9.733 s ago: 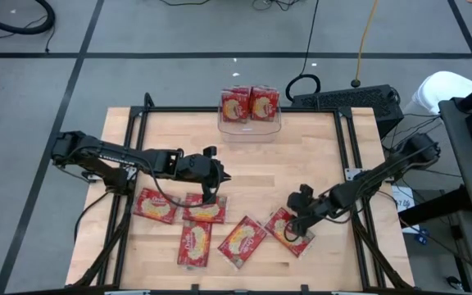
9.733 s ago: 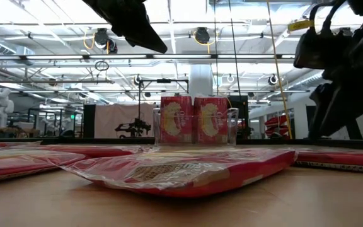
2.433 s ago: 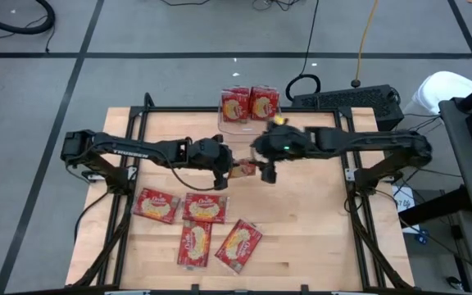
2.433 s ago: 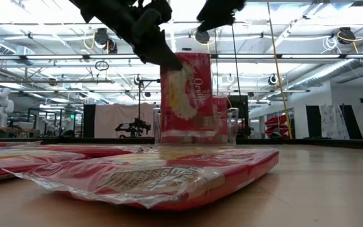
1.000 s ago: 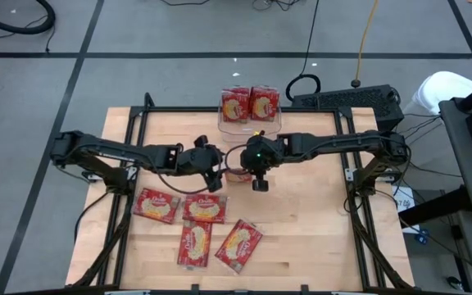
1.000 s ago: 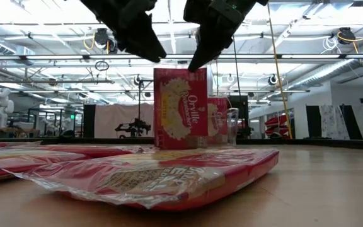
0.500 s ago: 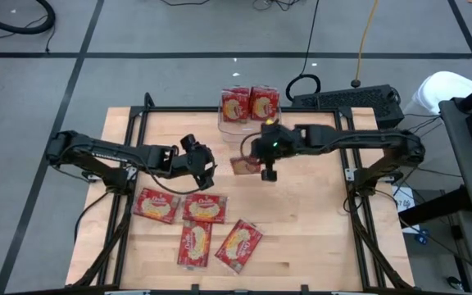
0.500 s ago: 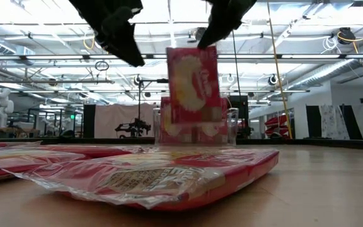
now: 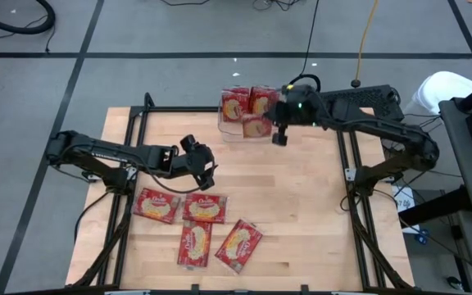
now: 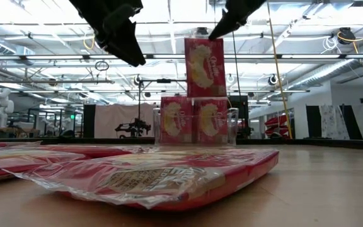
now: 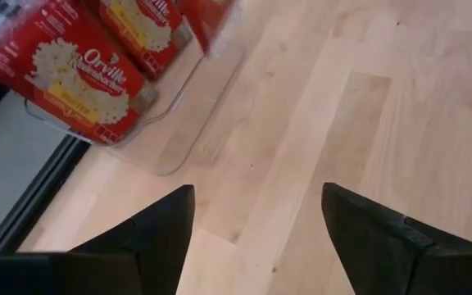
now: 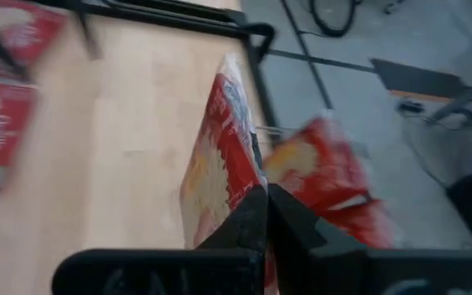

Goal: Sort popcorn bags into baskets
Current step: Put the red popcorn bag into the transparent bin

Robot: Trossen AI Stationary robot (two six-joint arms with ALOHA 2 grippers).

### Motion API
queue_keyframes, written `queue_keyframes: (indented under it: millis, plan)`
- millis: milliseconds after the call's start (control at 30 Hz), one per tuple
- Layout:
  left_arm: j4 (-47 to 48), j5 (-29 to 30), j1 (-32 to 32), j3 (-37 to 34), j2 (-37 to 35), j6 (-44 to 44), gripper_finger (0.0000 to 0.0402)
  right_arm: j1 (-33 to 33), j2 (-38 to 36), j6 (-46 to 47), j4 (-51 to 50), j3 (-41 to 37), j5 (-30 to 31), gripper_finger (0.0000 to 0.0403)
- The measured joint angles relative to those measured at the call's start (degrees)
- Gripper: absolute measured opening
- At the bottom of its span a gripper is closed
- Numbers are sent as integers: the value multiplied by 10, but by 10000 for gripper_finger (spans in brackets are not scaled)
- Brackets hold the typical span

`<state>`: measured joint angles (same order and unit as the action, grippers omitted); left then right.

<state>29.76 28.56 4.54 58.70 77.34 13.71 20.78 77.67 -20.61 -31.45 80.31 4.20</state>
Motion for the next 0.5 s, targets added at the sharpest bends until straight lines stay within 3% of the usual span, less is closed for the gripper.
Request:
queue_keyframes:
  millis: [200, 500]
  plan:
    - [-1, 0, 0, 0, 9, 7, 273, 85, 7, -20, 43, 0, -91, 0]
    - [0, -2, 0, 0, 11, 0, 273, 167, 36, -32, 74, -3, -180, 0]
